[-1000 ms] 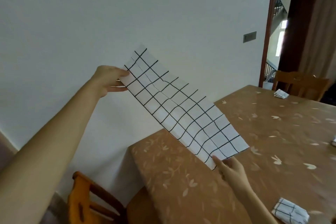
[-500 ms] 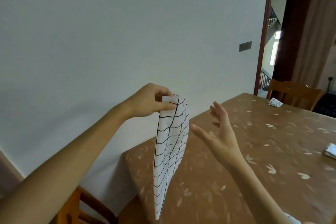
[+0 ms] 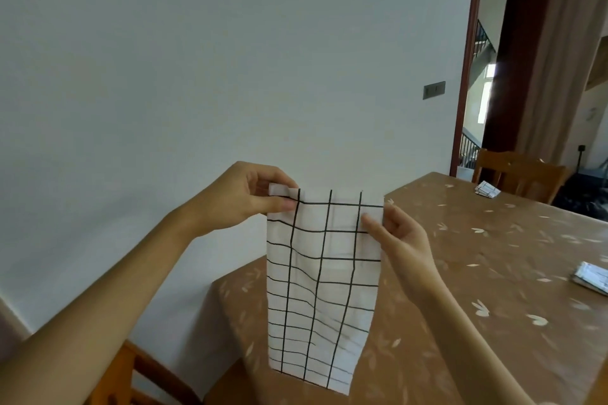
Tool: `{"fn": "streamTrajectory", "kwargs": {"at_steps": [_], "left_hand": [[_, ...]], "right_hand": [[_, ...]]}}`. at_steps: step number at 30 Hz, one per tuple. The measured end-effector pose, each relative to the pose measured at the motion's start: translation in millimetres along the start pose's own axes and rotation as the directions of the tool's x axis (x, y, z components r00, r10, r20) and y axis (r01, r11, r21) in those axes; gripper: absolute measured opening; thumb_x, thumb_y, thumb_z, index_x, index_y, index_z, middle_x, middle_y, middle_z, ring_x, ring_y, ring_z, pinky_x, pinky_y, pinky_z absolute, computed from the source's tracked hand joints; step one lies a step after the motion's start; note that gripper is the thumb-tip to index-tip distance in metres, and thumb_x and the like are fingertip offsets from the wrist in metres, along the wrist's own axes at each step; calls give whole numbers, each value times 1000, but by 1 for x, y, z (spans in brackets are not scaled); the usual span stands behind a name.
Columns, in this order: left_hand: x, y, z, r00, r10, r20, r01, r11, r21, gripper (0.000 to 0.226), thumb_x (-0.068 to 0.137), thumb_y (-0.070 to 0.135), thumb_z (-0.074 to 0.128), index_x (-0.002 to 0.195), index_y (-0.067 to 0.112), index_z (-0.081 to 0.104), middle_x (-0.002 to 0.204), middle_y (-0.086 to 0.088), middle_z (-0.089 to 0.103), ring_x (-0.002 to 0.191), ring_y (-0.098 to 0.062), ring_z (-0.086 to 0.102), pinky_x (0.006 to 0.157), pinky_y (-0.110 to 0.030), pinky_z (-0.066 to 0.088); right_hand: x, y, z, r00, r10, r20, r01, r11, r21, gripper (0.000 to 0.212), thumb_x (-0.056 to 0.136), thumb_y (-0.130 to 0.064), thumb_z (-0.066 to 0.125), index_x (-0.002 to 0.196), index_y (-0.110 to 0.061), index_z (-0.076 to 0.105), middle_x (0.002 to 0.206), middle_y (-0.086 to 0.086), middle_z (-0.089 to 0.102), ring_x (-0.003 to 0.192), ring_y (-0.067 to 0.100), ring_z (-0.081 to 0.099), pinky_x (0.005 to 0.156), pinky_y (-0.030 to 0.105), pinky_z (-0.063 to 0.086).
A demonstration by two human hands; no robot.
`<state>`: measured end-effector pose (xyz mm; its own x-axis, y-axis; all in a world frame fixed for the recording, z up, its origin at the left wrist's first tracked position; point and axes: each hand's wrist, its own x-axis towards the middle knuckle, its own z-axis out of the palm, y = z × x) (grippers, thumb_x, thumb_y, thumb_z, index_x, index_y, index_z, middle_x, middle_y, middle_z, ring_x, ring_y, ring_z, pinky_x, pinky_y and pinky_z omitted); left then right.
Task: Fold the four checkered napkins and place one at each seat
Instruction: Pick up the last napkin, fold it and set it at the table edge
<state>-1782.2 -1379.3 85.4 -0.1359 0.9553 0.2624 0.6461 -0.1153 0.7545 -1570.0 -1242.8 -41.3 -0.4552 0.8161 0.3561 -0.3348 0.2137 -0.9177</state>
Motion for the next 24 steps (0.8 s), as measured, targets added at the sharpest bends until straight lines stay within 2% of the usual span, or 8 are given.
{"fn": "streamTrajectory", "kwargs": {"at_steps": [2, 4, 7, 9, 12, 17, 21, 24], "left_hand": [[-2, -5, 0, 1000, -16, -13, 16, 1000, 10, 18, 85, 4, 77, 94, 20, 76, 97, -6, 79, 91, -12, 75, 83, -26, 58], [-4, -9, 0, 999, -33, -22, 33, 999, 9, 18, 86, 5, 76, 96, 19, 76, 99, -7, 79, 92, -12, 75, 82, -27, 58], [-6, -13, 0, 999, -46, -5, 46, 999, -5, 19, 90, 4, 72, 103, 16, 75, 102, -6, 79, 97, -17, 76, 85, -30, 60], [-7, -14, 1, 999, -50, 12, 50, 998, -32, 21, 92, 2, 69, 106, 16, 74, 102, -4, 80, 98, -18, 76, 85, -29, 61], [-9, -15, 1, 998, -52, 20, 53, 997, -61, 23, 94, 1, 65, 109, 16, 72, 104, -5, 79, 99, -18, 76, 84, -29, 61], [-11, -12, 1, 998, -30, 46, 35, 995, -94, 29, 97, -1, 60, 121, 14, 68, 107, -4, 79, 104, -19, 75, 82, -24, 59], [-13, -9, 2, 992, -34, 119, 49, 991, -122, 37, 100, -6, 53, 129, 16, 63, 104, 4, 79, 105, -13, 74, 80, -16, 55], [-14, -9, 2, 984, -41, 176, 70, 984, -162, 43, 101, -8, 49, 135, 16, 59, 110, 1, 78, 110, -16, 72, 86, -23, 58]], "right_hand": [[1, -1, -3, 1000, -11, -21, 11, 1000, -11, 13, 91, -11, 70, 91, 1, 70, 74, 2, 74, 74, 2, 68, 75, 16, 52], [2, -2, -5, 1000, -3, -12, 3, 1000, -3, 18, 89, -11, 70, 82, 4, 66, 61, -9, 66, 62, -4, 60, 66, 9, 47], [0, -9, -5, 1000, -28, -6, 29, 998, 57, 51, 82, -30, 76, 99, 16, 62, 79, 18, 66, 80, 12, 63, 80, 25, 49], [-1, -13, -4, 999, -44, -7, 44, 996, 71, 56, 80, -34, 77, 101, 16, 62, 89, 30, 65, 86, 20, 63, 87, 37, 49], [-2, -17, -5, 999, -33, -5, 33, 998, 60, 49, 78, -28, 77, 99, 14, 63, 90, 19, 69, 87, 20, 65, 87, 36, 53], [-1, -20, -8, 998, -60, 18, 60, 998, 37, 41, 76, -21, 78, 95, 13, 64, 85, 10, 69, 80, 10, 66, 75, 18, 55], [-2, -24, -10, 997, -61, 57, 57, 996, 63, 62, 77, -33, 85, 104, 15, 57, 88, 20, 61, 87, 20, 58, 83, 29, 50], [-6, -29, -8, 996, -35, 86, 31, 999, 41, 77, 79, -46, 82, 104, 21, 54, 89, 33, 60, 89, 26, 52, 88, 44, 44]]}}
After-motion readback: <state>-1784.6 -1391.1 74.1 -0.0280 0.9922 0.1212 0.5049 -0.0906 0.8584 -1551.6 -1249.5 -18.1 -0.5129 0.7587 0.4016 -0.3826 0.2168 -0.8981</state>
